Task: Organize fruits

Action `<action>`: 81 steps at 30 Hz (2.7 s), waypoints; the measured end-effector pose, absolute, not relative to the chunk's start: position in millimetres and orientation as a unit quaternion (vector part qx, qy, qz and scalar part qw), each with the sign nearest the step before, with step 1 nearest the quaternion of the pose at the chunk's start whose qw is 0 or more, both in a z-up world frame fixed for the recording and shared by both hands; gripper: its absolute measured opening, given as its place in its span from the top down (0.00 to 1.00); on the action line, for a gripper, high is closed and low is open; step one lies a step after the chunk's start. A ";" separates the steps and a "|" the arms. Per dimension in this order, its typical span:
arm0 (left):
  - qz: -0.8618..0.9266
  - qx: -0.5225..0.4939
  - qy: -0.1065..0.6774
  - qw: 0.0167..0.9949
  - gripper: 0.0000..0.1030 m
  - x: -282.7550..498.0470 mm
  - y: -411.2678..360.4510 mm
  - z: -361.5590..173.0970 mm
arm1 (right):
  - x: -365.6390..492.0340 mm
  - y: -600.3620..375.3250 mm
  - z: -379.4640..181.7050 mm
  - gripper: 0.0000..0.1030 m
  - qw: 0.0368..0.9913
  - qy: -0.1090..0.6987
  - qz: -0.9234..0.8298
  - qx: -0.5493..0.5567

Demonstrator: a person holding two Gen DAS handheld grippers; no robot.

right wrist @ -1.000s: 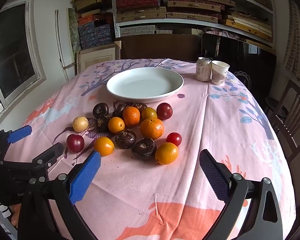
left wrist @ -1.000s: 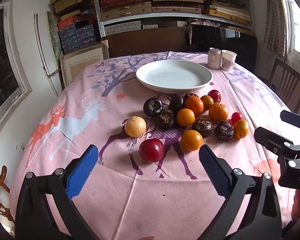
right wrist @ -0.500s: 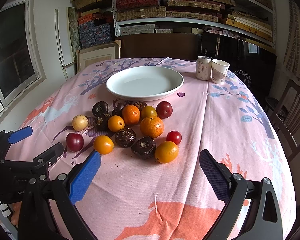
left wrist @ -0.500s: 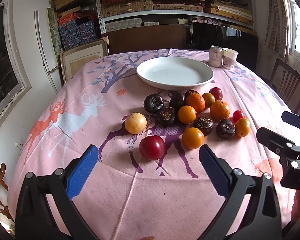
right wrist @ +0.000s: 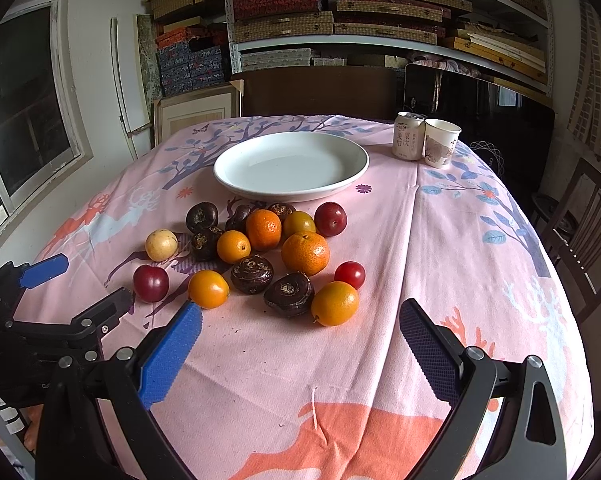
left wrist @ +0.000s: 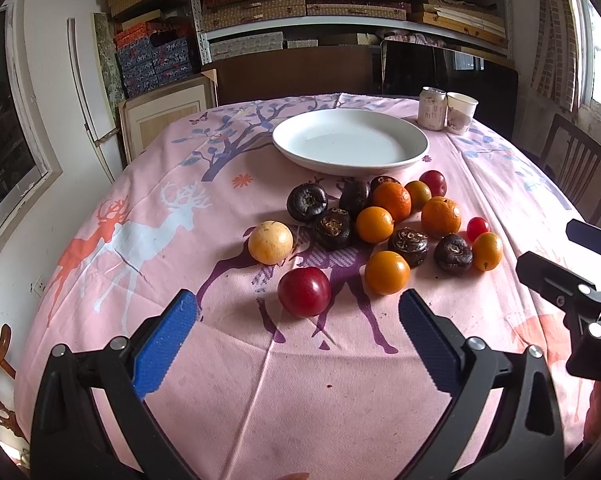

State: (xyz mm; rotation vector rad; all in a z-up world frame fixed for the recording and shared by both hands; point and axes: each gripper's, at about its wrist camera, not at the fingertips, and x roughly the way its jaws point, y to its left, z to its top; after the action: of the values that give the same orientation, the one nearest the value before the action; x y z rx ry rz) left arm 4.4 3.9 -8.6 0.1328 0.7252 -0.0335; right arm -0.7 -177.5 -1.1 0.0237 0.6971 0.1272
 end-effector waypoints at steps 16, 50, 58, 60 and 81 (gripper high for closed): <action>-0.017 0.065 0.358 0.931 0.04 5.4 3.4 -12.6 | -1.4 -177.0 -1.1 0.03 0.938 0.342 0.062 0.011; -0.010 0.082 0.454 0.887 0.04 41.5 15.7 -62.6 | 18.5 -182.7 -49.8 0.03 0.908 0.413 0.039 -0.053; -0.075 0.052 0.486 0.869 0.04 68.6 39.4 -77.9 | 45.6 -224.8 -79.7 0.03 0.876 0.478 0.059 -0.013; -0.098 0.068 0.481 0.868 0.04 70.2 41.1 -78.3 | 48.5 -224.3 -80.9 0.03 0.873 0.481 0.068 -0.036; -0.201 0.096 0.452 0.864 0.49 86.8 20.1 -66.3 | 76.6 -214.0 -67.8 0.32 0.880 0.449 0.155 -0.001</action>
State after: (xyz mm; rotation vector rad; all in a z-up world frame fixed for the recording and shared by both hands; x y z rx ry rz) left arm 86.8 20.1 -66.3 0.2006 0.9472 -0.4221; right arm 76.6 -214.0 -67.8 -0.0028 0.9365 0.3225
